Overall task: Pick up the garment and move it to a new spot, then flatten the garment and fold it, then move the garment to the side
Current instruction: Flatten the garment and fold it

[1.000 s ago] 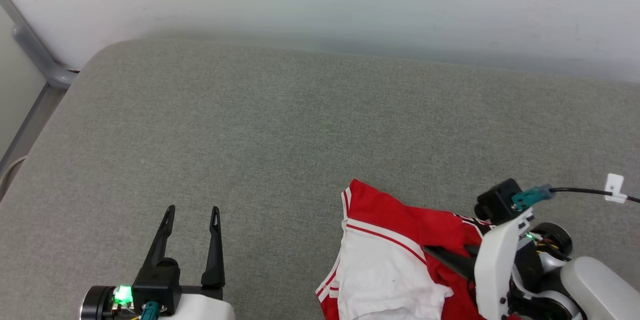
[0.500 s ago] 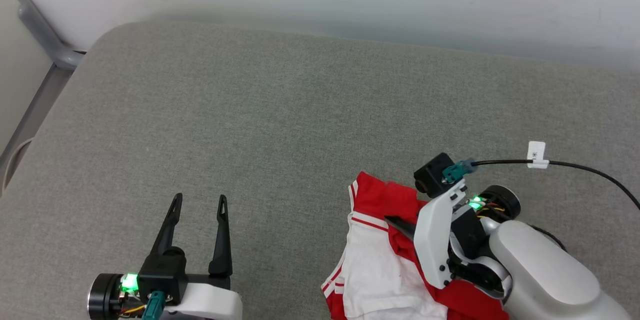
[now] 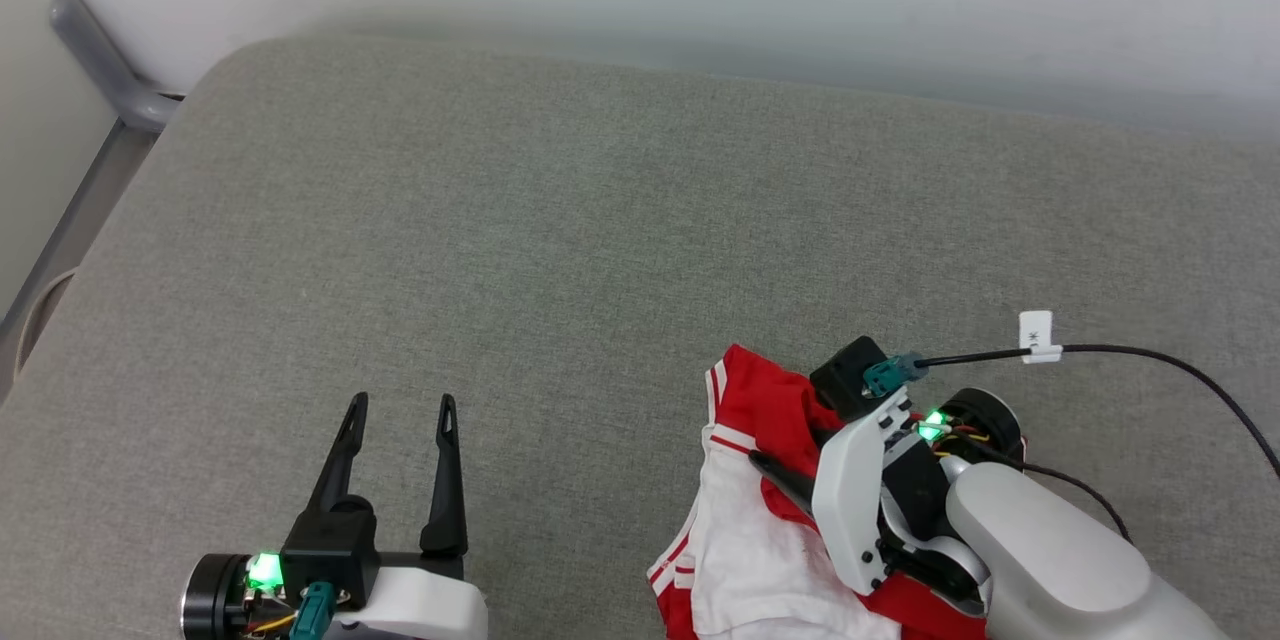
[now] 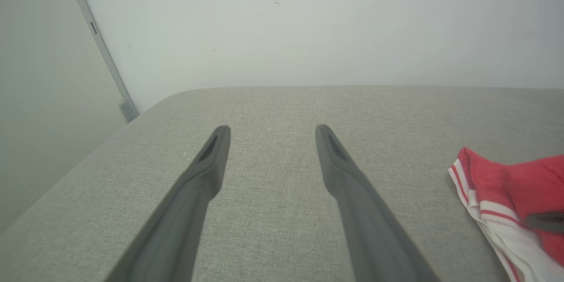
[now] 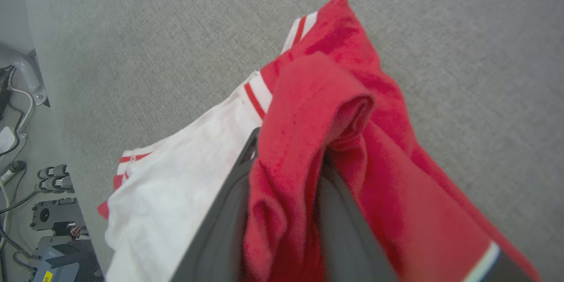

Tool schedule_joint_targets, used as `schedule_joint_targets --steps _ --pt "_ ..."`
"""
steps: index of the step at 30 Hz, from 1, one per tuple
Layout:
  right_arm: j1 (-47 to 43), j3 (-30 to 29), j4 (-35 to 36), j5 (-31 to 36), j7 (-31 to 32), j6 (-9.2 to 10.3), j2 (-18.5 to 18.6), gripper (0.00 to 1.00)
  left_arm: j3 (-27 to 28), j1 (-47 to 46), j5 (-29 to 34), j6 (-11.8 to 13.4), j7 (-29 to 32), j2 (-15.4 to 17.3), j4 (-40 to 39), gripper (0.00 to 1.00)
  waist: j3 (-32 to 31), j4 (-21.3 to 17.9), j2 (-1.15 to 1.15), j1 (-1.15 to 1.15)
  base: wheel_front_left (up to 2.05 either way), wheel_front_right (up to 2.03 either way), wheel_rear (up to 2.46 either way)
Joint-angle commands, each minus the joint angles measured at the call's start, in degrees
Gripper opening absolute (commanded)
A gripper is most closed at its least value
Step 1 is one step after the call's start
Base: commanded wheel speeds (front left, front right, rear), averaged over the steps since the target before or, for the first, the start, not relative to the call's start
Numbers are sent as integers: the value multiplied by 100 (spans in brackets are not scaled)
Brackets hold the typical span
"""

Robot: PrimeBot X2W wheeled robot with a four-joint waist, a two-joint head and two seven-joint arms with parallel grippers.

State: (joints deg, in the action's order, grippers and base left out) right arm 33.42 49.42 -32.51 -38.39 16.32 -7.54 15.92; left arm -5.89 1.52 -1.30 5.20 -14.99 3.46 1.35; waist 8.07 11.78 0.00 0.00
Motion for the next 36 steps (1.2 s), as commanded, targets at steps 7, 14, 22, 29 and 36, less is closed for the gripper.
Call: schedule_joint_targets --steps 7,14,22,29,36 --pt "-302 -305 732 90 -1006 9 527 100 145 157 50 18 -26 86 21 100 -226 -250 0 0 0 0 0" --pt "-899 -1499 1501 737 -2006 10 853 100 145 270 111 -10 -26 155 -30 100 -417 -487 0 0 0 0 0" --pt "-1957 -3425 2265 2043 -2825 9 496 100 95 337 138 -5 -26 206 -62 100 -574 -672 0 0 0 0 0" --pt "-2823 -4528 2877 2870 -3094 9 -182 100 43 350 118 12 -26 209 10 100 -667 -750 0 0 0 0 0" --pt "-3529 -4994 3462 3095 -3147 10 -746 100 49 415 88 23 -26 250 -9 100 -802 -812 0 0 0 0 0"
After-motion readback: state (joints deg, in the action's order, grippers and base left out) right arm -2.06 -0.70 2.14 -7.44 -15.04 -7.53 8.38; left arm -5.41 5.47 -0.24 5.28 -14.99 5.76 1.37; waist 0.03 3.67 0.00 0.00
